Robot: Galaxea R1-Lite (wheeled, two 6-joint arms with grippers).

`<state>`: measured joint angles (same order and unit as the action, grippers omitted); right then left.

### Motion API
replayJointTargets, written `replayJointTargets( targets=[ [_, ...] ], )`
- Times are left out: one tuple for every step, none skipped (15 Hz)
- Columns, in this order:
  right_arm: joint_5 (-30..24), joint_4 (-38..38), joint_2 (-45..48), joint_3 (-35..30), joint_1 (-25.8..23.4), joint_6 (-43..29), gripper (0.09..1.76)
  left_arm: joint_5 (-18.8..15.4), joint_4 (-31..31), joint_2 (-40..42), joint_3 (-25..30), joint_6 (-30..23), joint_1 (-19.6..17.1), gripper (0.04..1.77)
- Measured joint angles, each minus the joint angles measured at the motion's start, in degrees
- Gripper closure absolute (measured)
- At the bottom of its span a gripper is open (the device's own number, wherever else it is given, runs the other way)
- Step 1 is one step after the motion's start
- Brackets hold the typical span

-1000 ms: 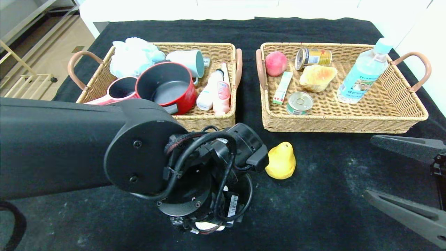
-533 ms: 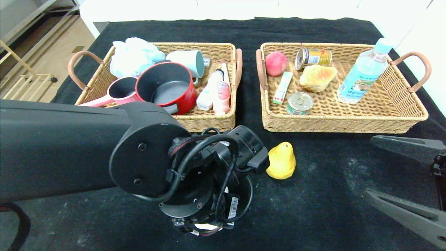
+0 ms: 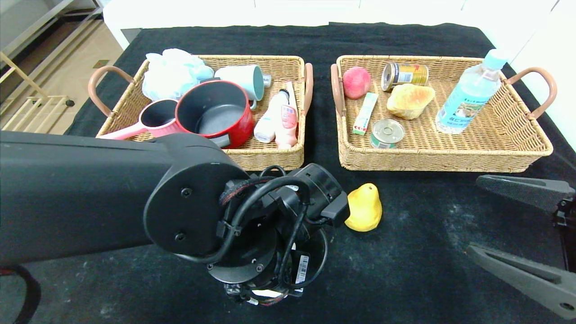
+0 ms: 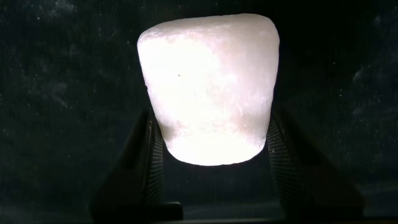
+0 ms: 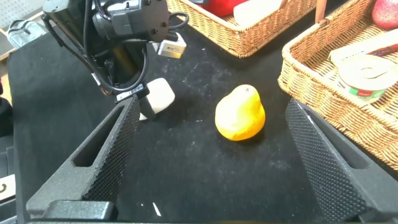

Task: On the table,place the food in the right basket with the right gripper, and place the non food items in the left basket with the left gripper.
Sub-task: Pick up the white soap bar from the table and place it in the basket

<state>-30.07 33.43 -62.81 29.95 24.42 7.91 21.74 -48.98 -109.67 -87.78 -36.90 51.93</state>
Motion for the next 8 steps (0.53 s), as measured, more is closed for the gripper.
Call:
replayJointTargets(
  targets=[
    [0.0,0.0,0.0,0.0,0.0,0.0,0.14,0.0,0.0,0.0,0.1,0.0,0.0,0.80],
    [-0.1,0.0,-0.1,0.0,0.0,0.0,0.14,0.0,0.0,0.0,0.1,0.0,0.0,0.80],
    [0.0,0.0,-0.1,0.0,0.1,0.0,0.14,0.0,0.0,0.0,0.1,0.0,0.0,0.80],
    [0.0,0.0,-0.1,0.0,0.1,0.0,0.14,0.0,0.0,0.0,0.1,0.0,0.0,0.80],
    [-0.1,0.0,-0.1,-0.1,0.1,0.0,0.14,0.0,0.0,0.0,0.1,0.0,0.0,0.80],
    [0.0,0.0,-0.1,-0.1,0.1,0.0,0.14,0.1,0.0,0.0,0.1,0.0,0.0,0.80],
    [-0.1,0.0,-0.1,-0.2,0.1,0.0,0.14,0.2,0.0,0.0,0.1,0.0,0.0,0.80],
    [-0.1,0.0,-0.1,-0.2,0.1,0.0,0.14,0.3,0.0,0.1,0.1,0.1,0.1,0.80]
  ],
)
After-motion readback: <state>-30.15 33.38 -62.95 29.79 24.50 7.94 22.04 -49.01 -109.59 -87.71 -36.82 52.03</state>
